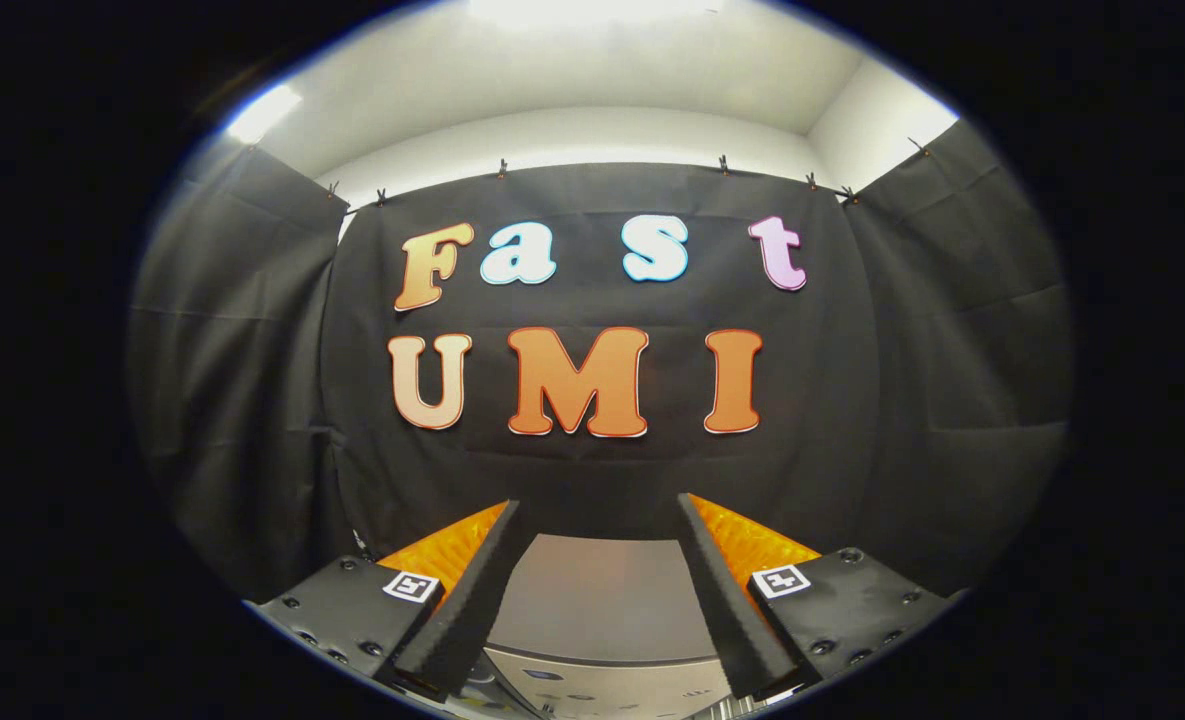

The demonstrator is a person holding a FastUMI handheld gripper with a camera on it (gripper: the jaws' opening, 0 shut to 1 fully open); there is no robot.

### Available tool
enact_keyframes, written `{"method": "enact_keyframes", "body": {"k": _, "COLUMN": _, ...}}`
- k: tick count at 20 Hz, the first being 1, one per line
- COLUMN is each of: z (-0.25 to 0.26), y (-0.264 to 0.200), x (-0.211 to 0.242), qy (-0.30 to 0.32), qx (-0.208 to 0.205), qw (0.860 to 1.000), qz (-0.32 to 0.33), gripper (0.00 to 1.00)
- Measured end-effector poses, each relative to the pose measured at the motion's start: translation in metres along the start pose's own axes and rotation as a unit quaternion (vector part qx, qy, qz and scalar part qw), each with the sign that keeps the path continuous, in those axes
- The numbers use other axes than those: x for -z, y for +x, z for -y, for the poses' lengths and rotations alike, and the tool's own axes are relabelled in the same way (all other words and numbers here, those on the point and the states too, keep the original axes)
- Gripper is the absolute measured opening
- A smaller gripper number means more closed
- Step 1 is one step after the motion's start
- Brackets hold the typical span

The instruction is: Put the clothes into the washing machine and then close the washing machine lid.

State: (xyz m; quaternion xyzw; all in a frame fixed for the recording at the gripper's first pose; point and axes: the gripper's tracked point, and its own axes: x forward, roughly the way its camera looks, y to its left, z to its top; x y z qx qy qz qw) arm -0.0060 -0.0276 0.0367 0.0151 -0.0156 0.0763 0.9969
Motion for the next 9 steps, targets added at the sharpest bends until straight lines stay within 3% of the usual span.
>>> {"method": "enact_keyframes", "body": {"k": 9, "z": 0.0055, "y": -0.0050, "x": 0.0054, "qy": -0.007, "qx": -0.005, "qw": 1.000, "qz": -0.012, "gripper": 0.98}}
